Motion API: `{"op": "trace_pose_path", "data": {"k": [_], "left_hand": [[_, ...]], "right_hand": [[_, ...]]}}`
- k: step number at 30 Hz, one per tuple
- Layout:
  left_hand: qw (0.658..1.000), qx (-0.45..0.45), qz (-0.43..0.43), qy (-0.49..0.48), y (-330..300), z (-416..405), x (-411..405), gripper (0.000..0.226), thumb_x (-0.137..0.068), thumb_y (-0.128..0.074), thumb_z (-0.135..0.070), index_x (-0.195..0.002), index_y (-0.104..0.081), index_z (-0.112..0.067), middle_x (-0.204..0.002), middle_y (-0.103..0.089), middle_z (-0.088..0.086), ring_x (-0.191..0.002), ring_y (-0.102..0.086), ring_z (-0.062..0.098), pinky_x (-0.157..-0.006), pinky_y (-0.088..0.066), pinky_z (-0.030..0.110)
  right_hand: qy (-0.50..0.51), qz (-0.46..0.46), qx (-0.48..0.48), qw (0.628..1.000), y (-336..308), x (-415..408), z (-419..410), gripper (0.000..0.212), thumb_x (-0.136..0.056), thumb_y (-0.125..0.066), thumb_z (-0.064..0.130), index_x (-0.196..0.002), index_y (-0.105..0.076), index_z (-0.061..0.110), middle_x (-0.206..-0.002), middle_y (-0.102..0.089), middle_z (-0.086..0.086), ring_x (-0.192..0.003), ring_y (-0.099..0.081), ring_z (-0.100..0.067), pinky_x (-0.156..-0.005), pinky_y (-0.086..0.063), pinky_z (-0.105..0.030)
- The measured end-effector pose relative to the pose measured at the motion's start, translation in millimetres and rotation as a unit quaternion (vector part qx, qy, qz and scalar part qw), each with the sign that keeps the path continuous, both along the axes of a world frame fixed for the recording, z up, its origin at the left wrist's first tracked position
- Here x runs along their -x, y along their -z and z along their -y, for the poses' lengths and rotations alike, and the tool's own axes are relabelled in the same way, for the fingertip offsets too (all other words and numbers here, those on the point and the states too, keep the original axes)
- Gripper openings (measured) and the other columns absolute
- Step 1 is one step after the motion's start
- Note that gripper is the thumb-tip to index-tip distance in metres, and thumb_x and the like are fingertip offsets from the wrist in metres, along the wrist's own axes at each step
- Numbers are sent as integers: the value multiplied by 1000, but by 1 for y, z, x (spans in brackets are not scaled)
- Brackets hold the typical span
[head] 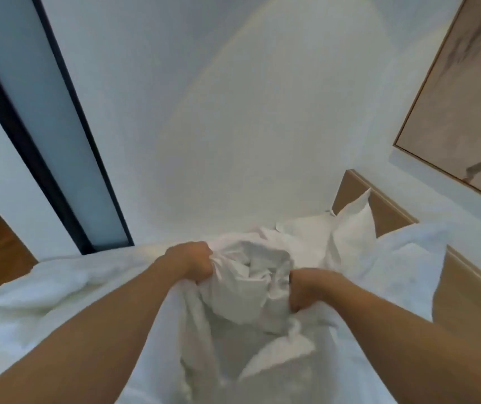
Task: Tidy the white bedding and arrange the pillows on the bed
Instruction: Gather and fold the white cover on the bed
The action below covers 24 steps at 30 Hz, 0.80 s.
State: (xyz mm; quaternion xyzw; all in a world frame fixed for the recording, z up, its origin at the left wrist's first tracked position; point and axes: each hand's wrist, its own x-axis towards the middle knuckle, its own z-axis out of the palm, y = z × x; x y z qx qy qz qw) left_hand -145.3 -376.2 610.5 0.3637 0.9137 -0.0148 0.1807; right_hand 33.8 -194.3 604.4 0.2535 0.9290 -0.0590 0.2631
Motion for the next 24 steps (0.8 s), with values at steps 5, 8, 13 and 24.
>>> {"op": "trace_pose_path", "data": {"k": [5,8,13,24], "left_hand": [[991,-72,-100,-45,-28,17,43,13,-77,-49,-17,-80,-61,-21,-83,-64,-2,-78,-60,21,-65,-43,29],[997,-47,-55,-11,-20,6,63,10,-80,-49,-17,-75,-56,-23,-85,-63,1,-80,-60,22,-73,-51,35],[991,-32,-119,-58,13,-18,123,12,-83,-47,-22,-88,-57,-25,-97,-60,-2,-92,-57,23,-76,-46,35],[894,-173,-414,-11,-35,-71,206,15,-85,-50,-9,-99,-53,-14,-101,-53,9,-91,-49,30,-71,-37,38]], "right_hand": [[19,18,0,1000,-42,-14,-42,20,-81,-61,27,-98,-51,22,-86,-57,5,-79,-55,-14,-65,-42,-24],[7,21,-37,999,-39,3,-54,26,-75,-60,32,-97,-60,18,-96,-65,1,-85,-60,-17,-76,-49,-27],[2,-17,-42,999,-31,69,-92,34,-74,-57,27,-106,-61,19,-106,-65,-2,-94,-60,-20,-88,-50,-31],[-76,-237,-257,934,-100,161,-154,28,-77,-57,20,-104,-52,26,-98,-63,0,-92,-62,-27,-67,-40,-29]]}}
